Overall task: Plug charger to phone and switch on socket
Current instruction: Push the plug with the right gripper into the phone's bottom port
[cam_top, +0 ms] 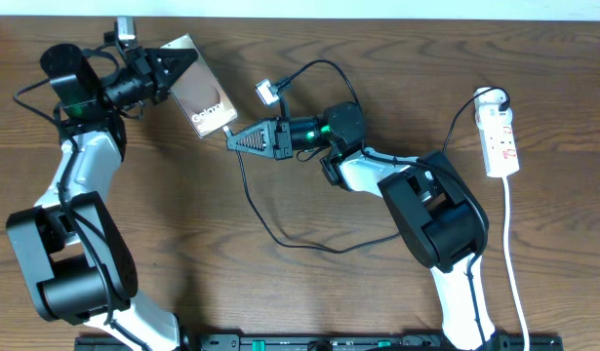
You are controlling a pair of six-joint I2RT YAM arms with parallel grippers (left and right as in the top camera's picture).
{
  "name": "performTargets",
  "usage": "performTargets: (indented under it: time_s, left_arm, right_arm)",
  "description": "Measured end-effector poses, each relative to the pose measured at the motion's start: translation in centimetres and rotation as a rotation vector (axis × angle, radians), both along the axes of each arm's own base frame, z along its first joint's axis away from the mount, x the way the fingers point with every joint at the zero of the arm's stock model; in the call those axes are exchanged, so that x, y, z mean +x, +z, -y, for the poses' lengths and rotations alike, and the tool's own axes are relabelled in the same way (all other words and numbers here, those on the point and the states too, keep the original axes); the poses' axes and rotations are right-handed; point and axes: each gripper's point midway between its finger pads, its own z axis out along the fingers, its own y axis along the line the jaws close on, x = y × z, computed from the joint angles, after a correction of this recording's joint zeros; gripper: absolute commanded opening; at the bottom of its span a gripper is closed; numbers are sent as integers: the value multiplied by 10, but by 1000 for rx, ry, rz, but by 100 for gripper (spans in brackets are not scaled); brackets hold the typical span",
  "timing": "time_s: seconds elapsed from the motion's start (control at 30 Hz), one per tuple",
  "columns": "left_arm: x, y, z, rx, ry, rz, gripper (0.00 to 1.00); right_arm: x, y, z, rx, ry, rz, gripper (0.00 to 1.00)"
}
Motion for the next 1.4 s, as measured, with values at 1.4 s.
performTargets:
  time_s: [1.4]
  left_arm:
    - [-6, 1, 18, 19, -63, 40, 7]
  right_arm:
    - [-7, -3, 1, -15, 42, 8, 1]
